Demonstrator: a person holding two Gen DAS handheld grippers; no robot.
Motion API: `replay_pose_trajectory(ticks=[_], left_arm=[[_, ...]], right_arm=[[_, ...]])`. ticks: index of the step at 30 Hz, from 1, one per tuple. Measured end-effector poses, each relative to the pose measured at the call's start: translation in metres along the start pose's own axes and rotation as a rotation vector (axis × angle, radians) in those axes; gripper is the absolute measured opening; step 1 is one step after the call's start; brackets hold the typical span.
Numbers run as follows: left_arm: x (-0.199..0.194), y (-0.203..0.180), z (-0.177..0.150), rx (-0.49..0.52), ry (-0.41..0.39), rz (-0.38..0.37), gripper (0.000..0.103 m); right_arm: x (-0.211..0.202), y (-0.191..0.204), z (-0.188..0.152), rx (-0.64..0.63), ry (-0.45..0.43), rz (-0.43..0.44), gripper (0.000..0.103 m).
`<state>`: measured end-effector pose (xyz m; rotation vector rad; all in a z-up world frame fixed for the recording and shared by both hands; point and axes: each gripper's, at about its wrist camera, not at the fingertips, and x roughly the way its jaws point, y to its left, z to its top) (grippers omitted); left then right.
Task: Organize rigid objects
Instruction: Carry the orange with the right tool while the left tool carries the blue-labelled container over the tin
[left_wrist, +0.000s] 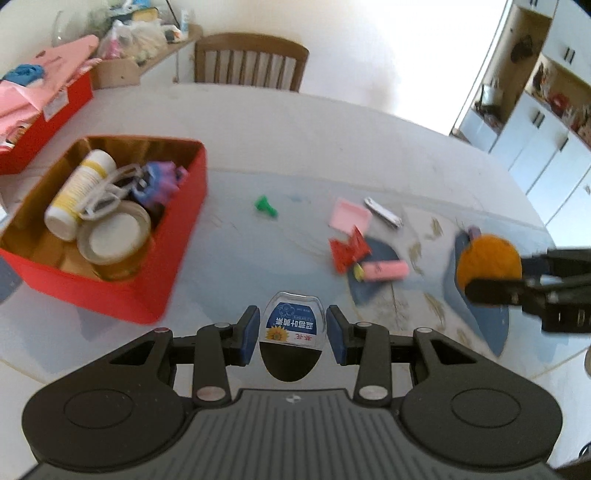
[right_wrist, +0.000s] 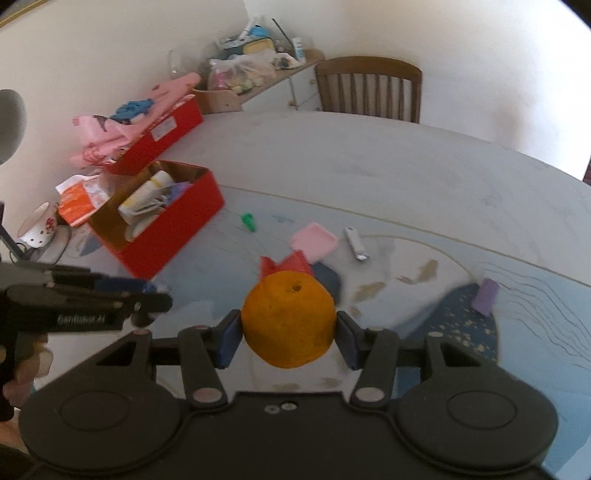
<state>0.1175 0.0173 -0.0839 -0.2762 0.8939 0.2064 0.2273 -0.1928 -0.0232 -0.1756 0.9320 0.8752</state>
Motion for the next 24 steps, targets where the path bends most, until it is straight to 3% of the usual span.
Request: replay_pose_trajectory(ticks=[15, 24], left_arm=[[-0.03, 0.074, 0.061, 0.004, -0.114, 0.032, 0.038], [-0.035, 0.129, 0.073, -0.012, -0.11, 0.063, 0.038]], right_arm=[[0.021, 0.07, 0.046, -0.066, -0.045, 0.025, 0.053], [0.048, 0.118, 0.071, -0.091, -0.057, 0.04, 0.053]])
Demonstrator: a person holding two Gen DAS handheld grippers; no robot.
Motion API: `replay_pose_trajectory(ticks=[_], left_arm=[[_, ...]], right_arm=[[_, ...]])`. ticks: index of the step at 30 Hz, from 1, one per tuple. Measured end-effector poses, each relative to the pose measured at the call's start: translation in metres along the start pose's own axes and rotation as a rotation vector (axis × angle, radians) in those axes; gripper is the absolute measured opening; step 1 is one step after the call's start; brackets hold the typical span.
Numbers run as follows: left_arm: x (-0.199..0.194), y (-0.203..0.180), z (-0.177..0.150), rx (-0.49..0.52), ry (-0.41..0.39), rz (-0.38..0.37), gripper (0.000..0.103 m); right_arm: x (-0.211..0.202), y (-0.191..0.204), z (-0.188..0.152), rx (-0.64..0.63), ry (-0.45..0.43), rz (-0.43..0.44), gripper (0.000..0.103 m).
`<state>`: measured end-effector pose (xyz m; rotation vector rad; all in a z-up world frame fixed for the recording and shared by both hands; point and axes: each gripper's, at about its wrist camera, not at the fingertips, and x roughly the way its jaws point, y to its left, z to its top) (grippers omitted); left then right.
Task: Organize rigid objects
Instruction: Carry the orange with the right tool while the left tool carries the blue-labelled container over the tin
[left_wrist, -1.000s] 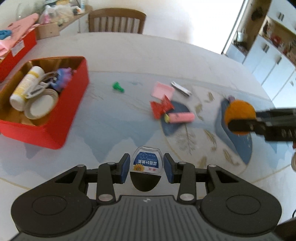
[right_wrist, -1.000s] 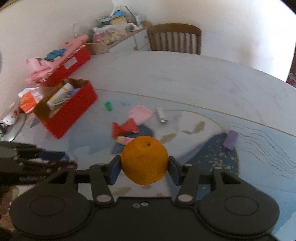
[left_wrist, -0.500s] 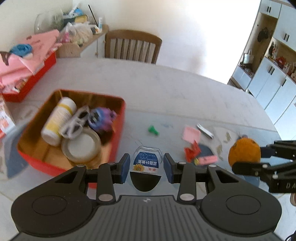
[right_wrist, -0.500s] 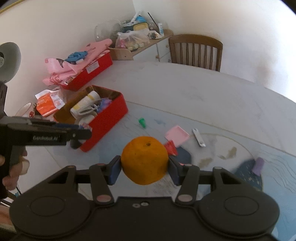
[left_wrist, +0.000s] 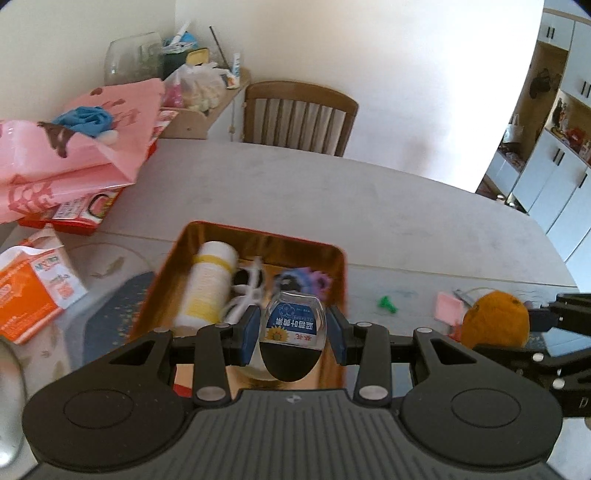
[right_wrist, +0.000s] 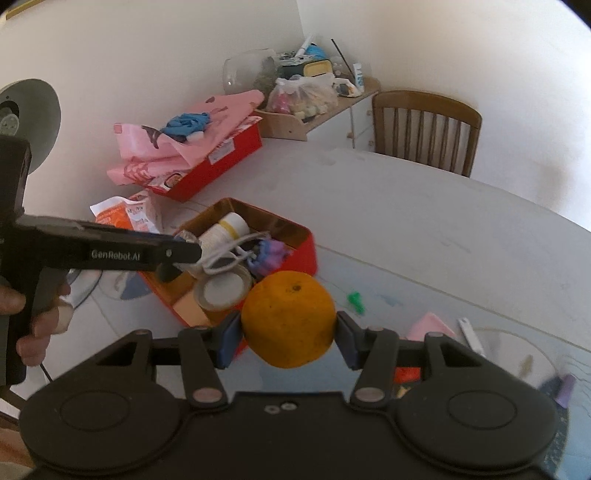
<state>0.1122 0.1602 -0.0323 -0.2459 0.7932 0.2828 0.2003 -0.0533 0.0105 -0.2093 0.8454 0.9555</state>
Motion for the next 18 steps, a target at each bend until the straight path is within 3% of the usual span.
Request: replay_pose_trajectory(ticks=[10, 18], left_arm=[[0.017, 0.058, -0.003, -0.002, 0.062, 0.031, 0.038], [0.044, 0.078, -0.003, 0.009, 0.119, 0.028, 0.038]], right_arm=[[0.054, 0.044, 0.034, -0.044, 0.018, -0.001, 0.053], [0.099, 0.067, 0.043, -0.106, 0.061, -0.038, 0.053]])
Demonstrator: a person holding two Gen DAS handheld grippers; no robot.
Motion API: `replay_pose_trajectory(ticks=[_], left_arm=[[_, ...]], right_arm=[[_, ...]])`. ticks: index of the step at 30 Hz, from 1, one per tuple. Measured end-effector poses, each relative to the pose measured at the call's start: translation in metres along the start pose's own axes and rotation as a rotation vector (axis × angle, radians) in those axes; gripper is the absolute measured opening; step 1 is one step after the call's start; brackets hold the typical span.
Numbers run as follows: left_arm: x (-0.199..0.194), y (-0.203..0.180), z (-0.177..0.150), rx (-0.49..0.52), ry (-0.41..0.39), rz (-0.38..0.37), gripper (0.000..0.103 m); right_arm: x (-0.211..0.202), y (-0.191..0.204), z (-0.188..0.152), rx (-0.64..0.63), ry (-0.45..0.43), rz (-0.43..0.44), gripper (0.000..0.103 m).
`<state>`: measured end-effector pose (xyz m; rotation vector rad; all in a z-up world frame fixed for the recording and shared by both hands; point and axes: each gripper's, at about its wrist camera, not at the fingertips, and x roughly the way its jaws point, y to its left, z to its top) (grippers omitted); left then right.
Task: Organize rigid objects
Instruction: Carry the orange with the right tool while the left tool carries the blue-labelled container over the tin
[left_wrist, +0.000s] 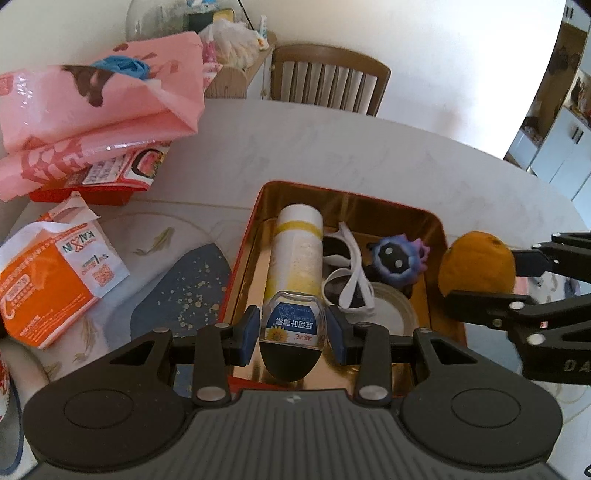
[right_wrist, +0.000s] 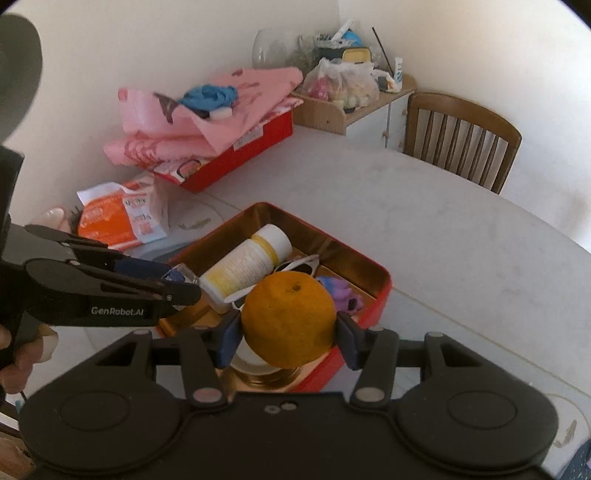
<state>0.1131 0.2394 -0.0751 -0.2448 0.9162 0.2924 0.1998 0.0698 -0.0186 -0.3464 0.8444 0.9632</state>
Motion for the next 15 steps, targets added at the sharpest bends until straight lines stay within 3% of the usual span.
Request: replay_pose_trajectory(ticks=[15], left_arm=[[0.033, 0.006, 0.002, 0.048, 0.077, -0.016, 0.038]], right_arm=[[0.044, 0.015, -0.003, -0.098, 0.087, -0.044, 0.052]])
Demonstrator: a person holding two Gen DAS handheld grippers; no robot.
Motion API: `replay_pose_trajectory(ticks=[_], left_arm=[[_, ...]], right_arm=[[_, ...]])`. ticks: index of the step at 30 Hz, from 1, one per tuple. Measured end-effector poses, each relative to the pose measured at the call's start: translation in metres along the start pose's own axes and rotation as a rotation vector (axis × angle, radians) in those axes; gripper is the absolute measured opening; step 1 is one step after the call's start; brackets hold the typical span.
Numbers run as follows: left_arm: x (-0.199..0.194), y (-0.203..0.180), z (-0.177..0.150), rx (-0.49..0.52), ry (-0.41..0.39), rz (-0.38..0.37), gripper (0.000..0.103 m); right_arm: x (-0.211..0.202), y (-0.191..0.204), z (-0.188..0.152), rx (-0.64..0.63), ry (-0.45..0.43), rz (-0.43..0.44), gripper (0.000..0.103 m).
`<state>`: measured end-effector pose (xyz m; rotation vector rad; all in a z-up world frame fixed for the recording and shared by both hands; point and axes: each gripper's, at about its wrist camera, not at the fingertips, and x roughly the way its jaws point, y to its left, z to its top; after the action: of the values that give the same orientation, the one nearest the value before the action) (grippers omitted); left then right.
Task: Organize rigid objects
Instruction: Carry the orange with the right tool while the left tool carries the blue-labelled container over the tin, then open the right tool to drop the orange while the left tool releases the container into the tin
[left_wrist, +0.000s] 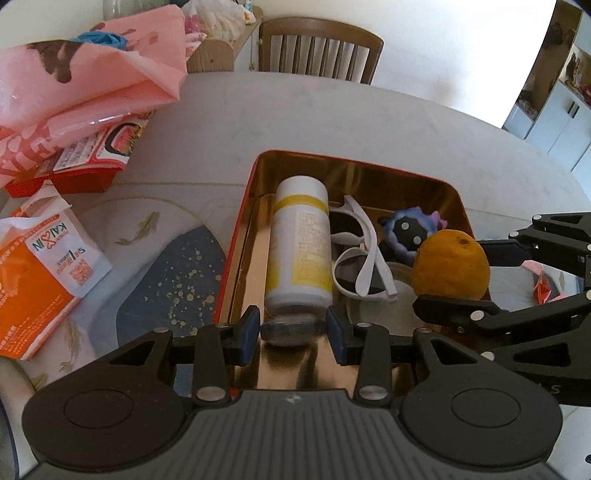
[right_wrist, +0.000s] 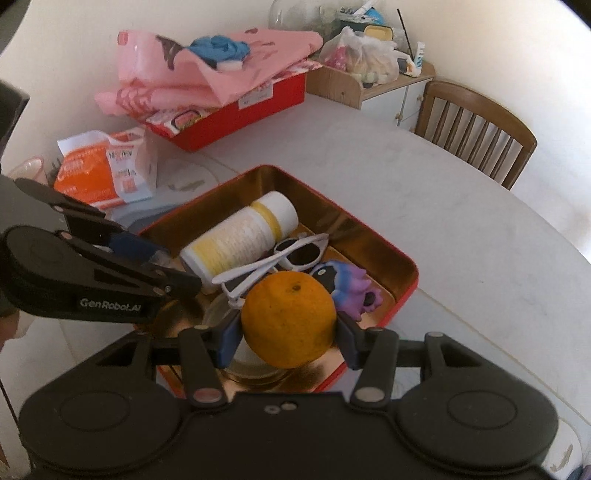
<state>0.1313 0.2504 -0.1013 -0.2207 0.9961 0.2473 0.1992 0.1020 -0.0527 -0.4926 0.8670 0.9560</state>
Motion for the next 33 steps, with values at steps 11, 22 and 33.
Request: replay_pose_trajectory(ticks=[11, 22, 33], left_arm=[[0.011, -0.002, -0.002, 0.011, 0.027, -0.005, 0.038], [0.012, -0.008, -0.003, 0.017, 0.035, 0.005, 0.042], [-0.008, -0.017, -0.007, 0.002, -0.008, 0.019, 0.055]], right_arm=[[0.009, -0.004, -0.002, -0.004, 0.013, -0.013, 0.052], [-0.012, -0.009, -0.005, 0.029, -0.03, 0.017, 0.056], [-0.042, -0.023, -0.019, 0.092, -0.069, 0.062, 0.058]])
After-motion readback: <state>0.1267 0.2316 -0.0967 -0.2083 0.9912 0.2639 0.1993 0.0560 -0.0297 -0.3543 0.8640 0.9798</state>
